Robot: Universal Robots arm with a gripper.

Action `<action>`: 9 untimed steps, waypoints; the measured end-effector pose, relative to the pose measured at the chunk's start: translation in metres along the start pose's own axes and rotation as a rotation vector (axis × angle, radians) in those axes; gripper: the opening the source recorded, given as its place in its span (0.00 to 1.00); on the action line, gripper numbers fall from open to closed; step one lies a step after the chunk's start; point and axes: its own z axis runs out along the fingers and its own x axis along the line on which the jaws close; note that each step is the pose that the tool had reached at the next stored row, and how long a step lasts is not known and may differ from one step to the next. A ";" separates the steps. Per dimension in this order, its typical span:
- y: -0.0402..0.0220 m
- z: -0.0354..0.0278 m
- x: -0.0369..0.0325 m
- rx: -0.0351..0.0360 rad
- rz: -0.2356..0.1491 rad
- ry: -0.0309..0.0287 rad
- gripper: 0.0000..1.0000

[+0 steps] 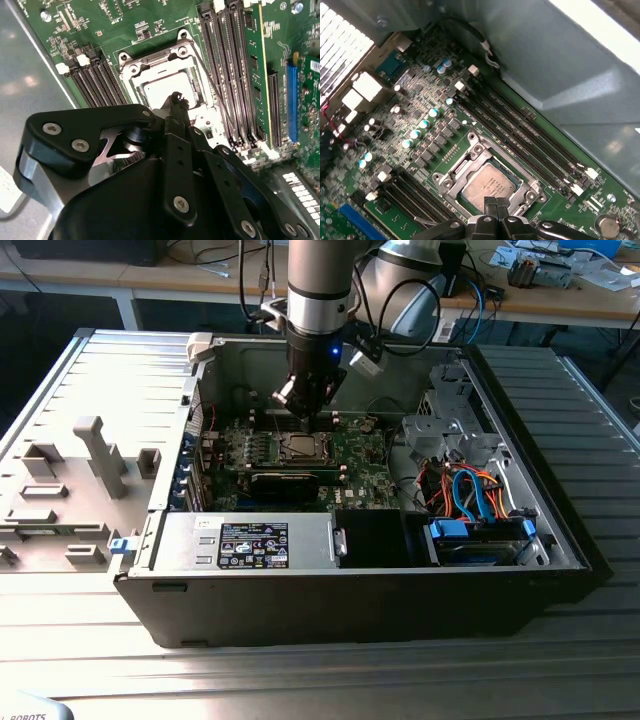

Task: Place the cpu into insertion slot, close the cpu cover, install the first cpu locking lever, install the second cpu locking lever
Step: 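Install the first cpu locking lever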

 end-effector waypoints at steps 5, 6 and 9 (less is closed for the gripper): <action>0.0000 0.0002 0.0000 -0.0017 0.090 0.0006 0.11; 0.0000 0.0002 0.0000 -0.0020 0.102 0.0007 0.11; 0.0000 0.0004 0.0000 -0.0027 0.138 0.0009 0.11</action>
